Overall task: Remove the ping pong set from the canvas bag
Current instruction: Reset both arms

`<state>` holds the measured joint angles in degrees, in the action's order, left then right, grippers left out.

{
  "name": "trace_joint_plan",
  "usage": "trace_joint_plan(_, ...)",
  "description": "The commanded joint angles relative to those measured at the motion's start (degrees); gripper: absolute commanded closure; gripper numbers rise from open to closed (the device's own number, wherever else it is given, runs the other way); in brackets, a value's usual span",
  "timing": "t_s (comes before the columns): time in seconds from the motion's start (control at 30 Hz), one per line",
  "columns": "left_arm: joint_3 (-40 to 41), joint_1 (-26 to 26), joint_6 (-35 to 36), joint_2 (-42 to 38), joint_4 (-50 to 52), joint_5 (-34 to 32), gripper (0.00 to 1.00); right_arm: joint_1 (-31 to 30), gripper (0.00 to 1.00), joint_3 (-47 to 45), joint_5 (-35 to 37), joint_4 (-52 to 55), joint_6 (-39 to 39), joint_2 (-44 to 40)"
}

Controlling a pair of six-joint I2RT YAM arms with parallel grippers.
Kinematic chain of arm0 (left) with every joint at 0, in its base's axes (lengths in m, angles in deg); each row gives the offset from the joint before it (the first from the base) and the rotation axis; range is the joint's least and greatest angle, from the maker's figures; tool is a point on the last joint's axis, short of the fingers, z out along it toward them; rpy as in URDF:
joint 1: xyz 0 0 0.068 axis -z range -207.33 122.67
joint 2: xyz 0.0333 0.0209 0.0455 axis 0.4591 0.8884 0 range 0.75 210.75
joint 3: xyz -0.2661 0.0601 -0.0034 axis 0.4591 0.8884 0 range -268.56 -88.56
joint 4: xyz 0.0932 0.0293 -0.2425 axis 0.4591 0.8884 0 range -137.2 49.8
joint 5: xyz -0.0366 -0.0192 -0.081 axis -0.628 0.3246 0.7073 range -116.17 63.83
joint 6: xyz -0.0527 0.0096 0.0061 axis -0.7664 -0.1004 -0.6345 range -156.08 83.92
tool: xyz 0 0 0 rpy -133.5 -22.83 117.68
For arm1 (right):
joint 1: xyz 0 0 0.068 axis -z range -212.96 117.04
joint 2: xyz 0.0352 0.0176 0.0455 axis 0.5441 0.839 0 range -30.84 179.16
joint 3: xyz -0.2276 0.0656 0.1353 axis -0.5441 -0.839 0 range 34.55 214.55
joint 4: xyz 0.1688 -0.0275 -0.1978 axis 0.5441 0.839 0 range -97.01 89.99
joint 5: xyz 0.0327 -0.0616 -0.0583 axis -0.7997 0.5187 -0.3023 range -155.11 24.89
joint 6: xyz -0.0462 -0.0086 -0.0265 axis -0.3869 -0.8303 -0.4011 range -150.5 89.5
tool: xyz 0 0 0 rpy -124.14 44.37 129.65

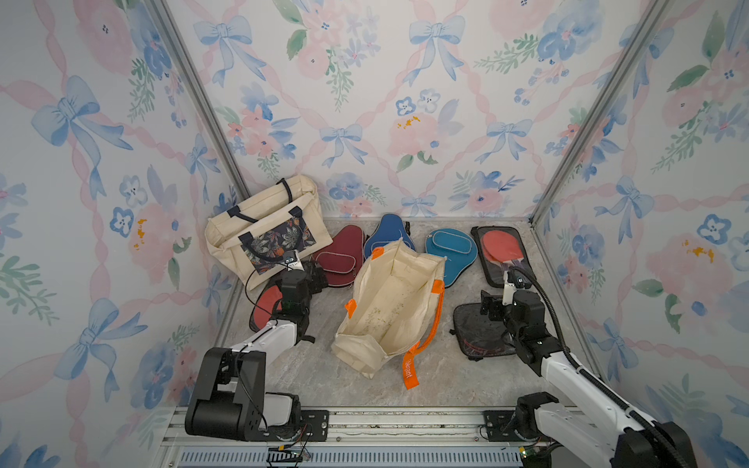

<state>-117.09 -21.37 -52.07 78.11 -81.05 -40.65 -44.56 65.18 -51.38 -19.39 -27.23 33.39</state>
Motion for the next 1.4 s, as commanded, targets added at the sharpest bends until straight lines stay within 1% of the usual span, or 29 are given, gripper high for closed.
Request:
trace_joint_plan(0.0,2.67,-0.11,3.61,1.11,-7.05,0.67,0.02,0.43,0.03,-3.37,-0.93,-9.71,-4.31,2.51)
trace_joint_plan(0.07,3.73,-0.16,4.62,1.36,-9.34,0.78,0.02,0.46,0.03,-4.41,-0.77,-12.39,-5.32,3.42)
trace_joint_plan(0.13,3.64,-0.16,5.29,1.65,-9.46,1.36,0.02,0.54,0.03,-4.55,0.02,-13.67,-5.78,4.29)
trace_joint_plan(0.33,3.83,-0.07,6.1,2.61,-9.48,2.9,0.02,0.56,0.03,-3.65,2.46,-13.91,-5.54,6.95)
trace_joint_plan(0.4,4.65,0.02,7.08,3.38,-10.91,1.8,0.02,0.99,0.03,-3.89,3.86,-14.75,-5.14,7.03)
trace_joint_plan(0.53,6.24,-0.23,8.16,4.6,-14.53,1.55,0.02,2.76,0.03,-4.39,4.37,-15.14,-4.78,6.46)
trace_joint_plan(0.67,6.34,-0.33,9.4,6.44,-14.84,0.8,0.02,3.75,0.03,-4.89,4.28,-15.63,-4.31,6.15)
trace_joint_plan(0.83,6.06,-0.72,9.39,7.06,-14.99,1.09,0.02,3.95,0.03,-4.79,4.09,-17.49,-4.25,8.68)
trace_joint_plan(0.9,5.41,-1.85,8.6,7.85,-14.89,1.48,0.02,4.0,0.03,-4.79,4.02,-19.13,-4.44,10.36)
trace_joint_plan(1.07,4.26,-4.92,6.79,9.58,-15.51,5.49,0.02,3.97,0.03,-4.89,1.36,-24.15,-4.44,14.91)
trace_joint_plan(1.13,4.68,-5.34,6.84,10.23,-18.14,6.7,0.02,3.85,0.03,-4.51,1.54,-24.54,-4.55,16.23)
trace_joint_plan(1.2,4.77,-5.52,7.99,11.28,-19.86,9.93,0.02,3.69,0.03,-3.97,1.61,-23.03,-4.73,16.17)
trace_joint_plan(1.37,6.11,-5.34,8.51,10.2,-21.01,10.83,0.02,3.77,0.03,-3.53,2.08,-22.72,-4.89,16.55)
